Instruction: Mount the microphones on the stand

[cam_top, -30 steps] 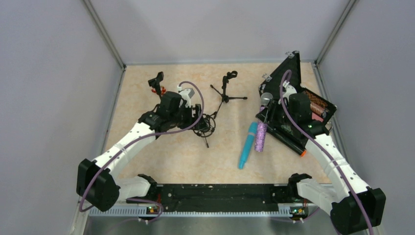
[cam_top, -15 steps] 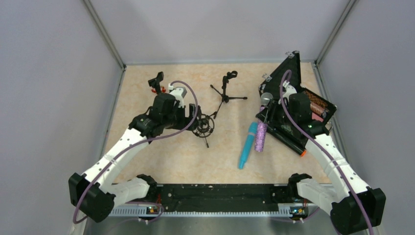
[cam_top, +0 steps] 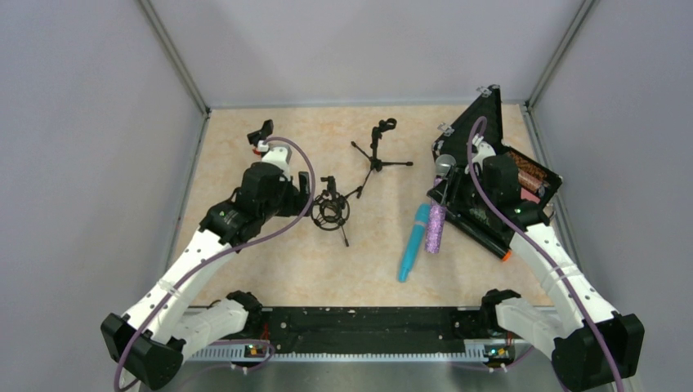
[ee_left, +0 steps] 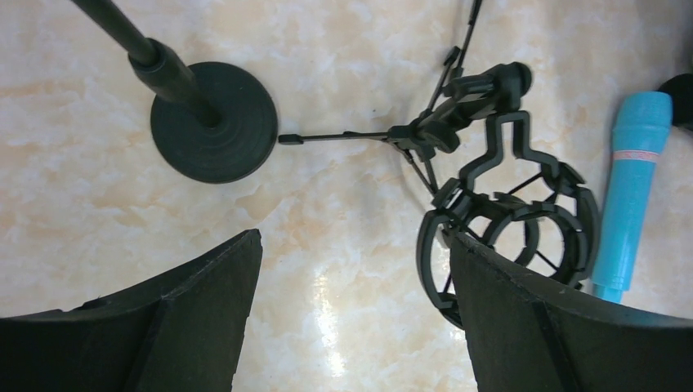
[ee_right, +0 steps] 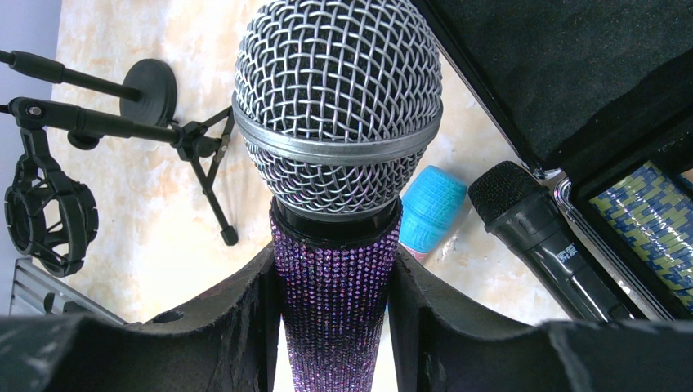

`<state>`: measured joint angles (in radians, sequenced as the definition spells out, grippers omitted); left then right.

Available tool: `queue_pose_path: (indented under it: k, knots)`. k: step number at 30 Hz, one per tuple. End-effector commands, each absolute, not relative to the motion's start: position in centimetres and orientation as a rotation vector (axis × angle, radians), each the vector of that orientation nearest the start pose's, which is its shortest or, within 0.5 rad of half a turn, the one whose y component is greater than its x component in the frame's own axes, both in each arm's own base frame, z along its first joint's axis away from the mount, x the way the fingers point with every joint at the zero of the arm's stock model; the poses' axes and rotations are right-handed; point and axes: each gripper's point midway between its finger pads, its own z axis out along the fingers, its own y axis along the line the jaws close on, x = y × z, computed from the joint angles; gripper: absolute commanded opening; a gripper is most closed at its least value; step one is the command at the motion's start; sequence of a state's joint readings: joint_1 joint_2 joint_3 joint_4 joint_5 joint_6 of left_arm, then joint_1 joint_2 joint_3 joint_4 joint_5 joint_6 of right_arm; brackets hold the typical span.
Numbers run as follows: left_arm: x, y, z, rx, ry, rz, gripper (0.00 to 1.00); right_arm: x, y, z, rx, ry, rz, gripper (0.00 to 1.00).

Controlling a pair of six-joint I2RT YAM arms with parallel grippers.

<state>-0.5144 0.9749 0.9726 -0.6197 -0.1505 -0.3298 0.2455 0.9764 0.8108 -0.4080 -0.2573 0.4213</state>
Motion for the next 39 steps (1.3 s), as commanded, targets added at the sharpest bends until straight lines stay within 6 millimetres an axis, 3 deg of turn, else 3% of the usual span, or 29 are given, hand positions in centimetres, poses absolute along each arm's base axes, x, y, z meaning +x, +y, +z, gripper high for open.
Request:
queue_pose_path:
  k: [1,12,17,26,39]
  knots:
    - [26.4,-12.0,20.6,0.077,2.204,-0.224,0.89,29.1,13.4,20.8,0.04,2.12,0.676,0.0]
    - [26.2,-9.5,17.3,-0.028,2.269,-0.073,0.89,29.3,13.4,20.9,0.044,2.118,0.676,0.0]
    - [26.2,-8.1,16.0,-0.098,2.292,0.0,0.94,29.3,14.2,21.7,0.021,2.096,0.728,0.0]
    - [26.3,-7.4,14.8,-0.157,2.29,-0.088,0.96,29.4,15.3,23.0,-0.006,2.05,0.807,0.0]
    - [27.0,-5.9,16.0,-0.186,2.195,-0.214,0.99,30.2,18.4,24.8,-0.08,2.015,0.998,0.0]
